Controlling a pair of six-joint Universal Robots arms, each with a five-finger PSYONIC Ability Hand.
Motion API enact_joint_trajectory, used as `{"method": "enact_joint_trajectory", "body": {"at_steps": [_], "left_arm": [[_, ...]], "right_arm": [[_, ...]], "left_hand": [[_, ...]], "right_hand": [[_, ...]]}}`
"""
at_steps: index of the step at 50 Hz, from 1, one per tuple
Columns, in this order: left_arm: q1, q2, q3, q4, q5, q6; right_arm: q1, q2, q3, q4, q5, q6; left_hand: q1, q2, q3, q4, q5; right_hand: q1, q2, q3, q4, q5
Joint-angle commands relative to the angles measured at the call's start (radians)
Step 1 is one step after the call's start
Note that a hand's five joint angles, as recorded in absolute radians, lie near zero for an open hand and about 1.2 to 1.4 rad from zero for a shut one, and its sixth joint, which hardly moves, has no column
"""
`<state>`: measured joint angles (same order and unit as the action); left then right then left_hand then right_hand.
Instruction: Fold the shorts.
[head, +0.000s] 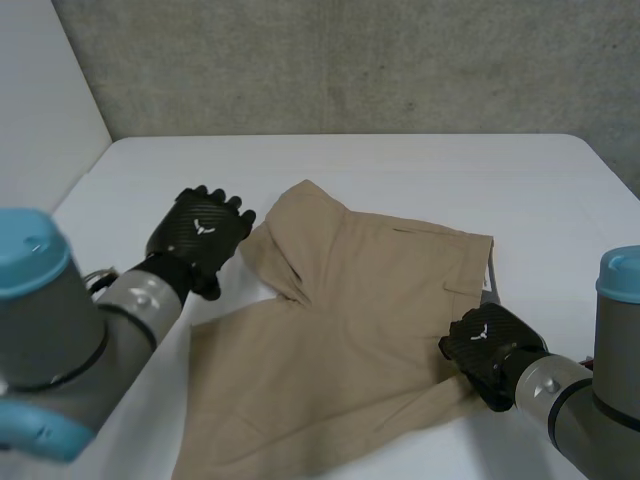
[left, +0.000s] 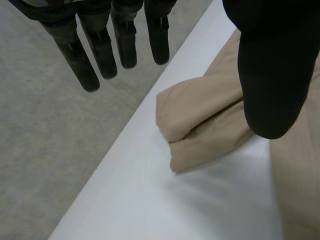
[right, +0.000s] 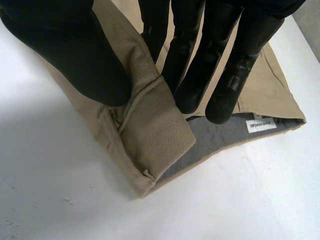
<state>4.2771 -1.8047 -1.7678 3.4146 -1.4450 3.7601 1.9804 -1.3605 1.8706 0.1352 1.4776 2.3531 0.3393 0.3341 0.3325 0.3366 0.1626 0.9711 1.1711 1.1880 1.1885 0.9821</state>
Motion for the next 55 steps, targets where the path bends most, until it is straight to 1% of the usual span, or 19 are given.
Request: {"method": "enact_joint_trajectory", "body": {"at_steps": [1,5,11,22,26,29,33,37,38,40,42,46,49,55], "left_arm": [[0.047,-0.304,0.240,-0.031,0.139,-0.072],[0.052,-0.399,0.323,-0.028,0.158,-0.068],[0.056,-0.511,0.424,-0.024,0.152,-0.065],[0.058,-0.602,0.504,-0.011,0.147,-0.062],[0.061,-0.620,0.513,-0.009,0.147,-0.062],[0.061,-0.633,0.527,-0.009,0.147,-0.059],[0.061,-0.640,0.534,-0.011,0.143,-0.045],[0.061,-0.644,0.534,-0.015,0.111,-0.007],[0.062,-0.642,0.534,-0.015,0.082,0.015],[0.064,-0.640,0.533,-0.017,0.052,0.039],[0.067,-0.634,0.530,-0.018,0.005,0.067],[0.061,-0.630,0.516,-0.020,-0.057,0.086],[0.056,-0.621,0.502,-0.023,-0.084,0.086],[0.047,-0.536,0.423,-0.024,-0.156,0.084]], "right_arm": [[-0.002,0.001,0.016,-0.039,0.000,-0.002],[-0.002,0.001,0.019,-0.051,0.001,-0.002],[0.000,0.001,0.028,-0.065,0.001,-0.002],[-0.003,0.004,0.038,-0.078,0.001,-0.002],[-0.003,0.004,0.041,-0.082,0.001,-0.002],[-0.005,0.004,0.041,-0.082,0.001,-0.002],[-0.005,0.004,0.041,-0.085,0.001,-0.002],[-0.003,0.004,0.042,-0.088,0.001,-0.002],[-0.003,0.004,0.042,-0.088,0.001,-0.002],[-0.002,0.004,0.044,-0.088,0.001,-0.002],[-0.002,0.004,0.044,-0.088,0.001,-0.002],[-0.002,0.003,0.042,-0.089,0.001,0.000],[-0.003,0.004,0.042,-0.089,0.001,0.000],[-0.003,0.004,0.044,-0.089,0.003,0.000]], "left_hand": [[0.235,0.241,0.242,0.238,0.237],[0.297,0.302,0.304,0.300,0.299],[0.341,0.346,0.348,0.344,0.343],[0.441,0.446,0.448,0.443,0.443],[0.526,0.531,0.533,0.529,0.528],[0.684,0.689,0.691,0.687,0.686],[0.775,0.781,0.782,0.778,0.778],[0.907,0.913,0.914,0.910,0.909],[0.995,1.000,1.002,0.998,0.997],[1.057,1.062,1.064,1.059,1.059],[1.057,1.062,1.064,1.060,1.059],[1.057,1.062,1.064,1.060,1.059],[1.057,1.062,1.064,1.060,1.059],[1.057,1.062,1.064,1.060,1.059]], "right_hand": [[0.425,0.225,0.208,0.208,0.240],[0.425,0.225,0.208,0.208,0.240],[0.425,0.225,0.208,0.208,0.240],[0.425,0.225,0.208,0.208,0.240],[0.425,0.225,0.208,0.208,0.240],[0.425,0.225,0.208,0.208,0.240],[0.425,0.225,0.208,0.208,0.240],[0.425,0.225,0.208,0.208,0.240],[0.425,0.225,0.208,0.208,0.240],[0.425,0.225,0.208,0.208,0.240],[0.425,0.225,0.208,0.208,0.240],[0.425,0.225,0.208,0.208,0.240],[0.425,0.225,0.208,0.208,0.240],[0.425,0.225,0.208,0.208,0.240]]}}
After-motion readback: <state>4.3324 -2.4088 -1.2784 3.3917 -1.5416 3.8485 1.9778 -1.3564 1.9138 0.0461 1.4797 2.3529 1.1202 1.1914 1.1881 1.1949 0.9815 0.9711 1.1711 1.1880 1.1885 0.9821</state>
